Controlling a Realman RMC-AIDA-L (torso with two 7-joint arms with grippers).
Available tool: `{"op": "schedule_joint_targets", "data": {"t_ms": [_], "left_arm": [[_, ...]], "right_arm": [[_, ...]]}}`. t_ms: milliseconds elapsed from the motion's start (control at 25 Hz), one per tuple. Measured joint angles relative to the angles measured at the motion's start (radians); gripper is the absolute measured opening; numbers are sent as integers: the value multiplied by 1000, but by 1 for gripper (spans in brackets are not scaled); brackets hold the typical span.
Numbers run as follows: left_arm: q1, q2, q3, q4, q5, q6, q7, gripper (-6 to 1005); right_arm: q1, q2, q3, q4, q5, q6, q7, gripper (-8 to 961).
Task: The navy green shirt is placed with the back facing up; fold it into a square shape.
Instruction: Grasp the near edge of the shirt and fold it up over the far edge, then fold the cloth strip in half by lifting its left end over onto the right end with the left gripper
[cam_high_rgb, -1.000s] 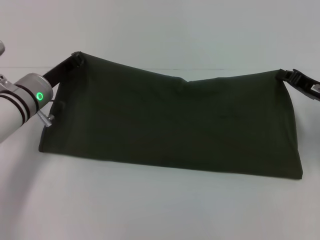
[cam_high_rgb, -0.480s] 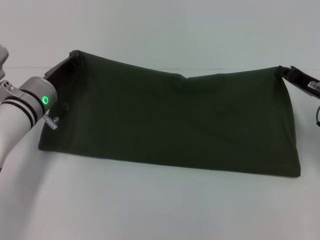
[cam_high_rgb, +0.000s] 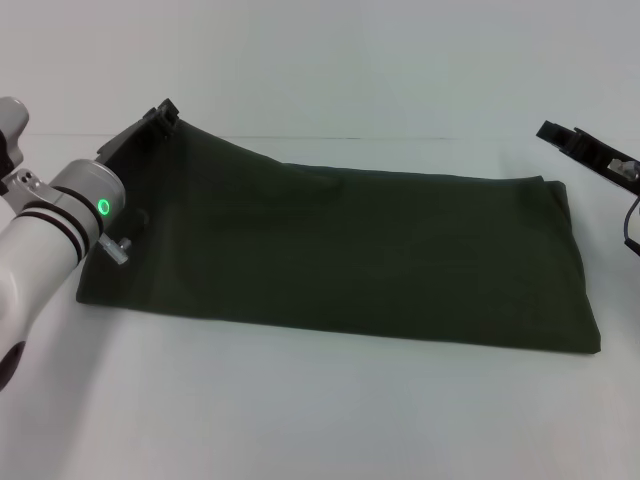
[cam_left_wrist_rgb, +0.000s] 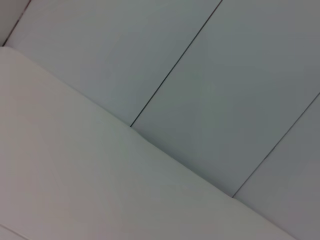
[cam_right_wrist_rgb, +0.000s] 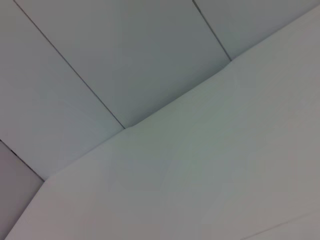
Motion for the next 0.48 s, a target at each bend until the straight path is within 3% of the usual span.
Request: {"op": "schedule_joint_targets", "data": {"t_ms": [200,480], "left_arm": [[3,0,0,-14,-25,1,26,196],[42,7,4,6,-27,-6,28,424]], "right_arm": [[-5,0,0,7,1,-10,2,337],[-54,-3,0,8,3,-96,10,490]]}}
